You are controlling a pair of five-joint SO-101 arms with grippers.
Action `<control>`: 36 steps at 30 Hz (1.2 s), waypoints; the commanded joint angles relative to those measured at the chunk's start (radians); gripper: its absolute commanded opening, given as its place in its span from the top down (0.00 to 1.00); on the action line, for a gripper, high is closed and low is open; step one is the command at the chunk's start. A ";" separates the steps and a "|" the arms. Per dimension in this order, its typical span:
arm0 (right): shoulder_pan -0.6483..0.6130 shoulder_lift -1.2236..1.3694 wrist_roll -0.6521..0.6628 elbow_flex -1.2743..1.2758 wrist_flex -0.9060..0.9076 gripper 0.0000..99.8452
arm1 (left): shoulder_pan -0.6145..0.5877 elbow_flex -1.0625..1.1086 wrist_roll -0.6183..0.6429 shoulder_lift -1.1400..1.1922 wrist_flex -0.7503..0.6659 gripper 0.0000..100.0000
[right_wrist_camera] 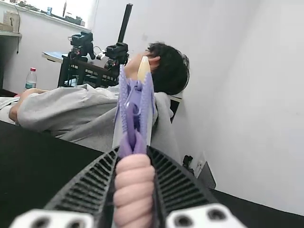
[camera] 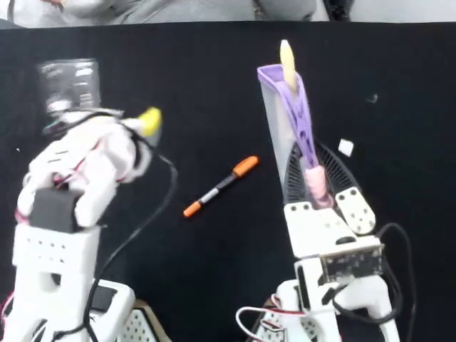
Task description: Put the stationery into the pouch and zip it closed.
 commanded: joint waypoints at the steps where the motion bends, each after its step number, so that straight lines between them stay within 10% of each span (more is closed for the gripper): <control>1: 0.015 -0.077 0.011 -0.097 0.054 0.99 | 0.104 -0.104 -0.115 0.109 0.106 0.80; 19: 0.143 -0.077 0.005 -0.117 0.086 0.99 | 0.306 -0.120 -0.396 0.827 -0.052 0.80; 36: 0.144 -0.077 0.005 -0.111 0.078 0.99 | 0.314 -0.128 -0.413 1.091 -0.255 0.80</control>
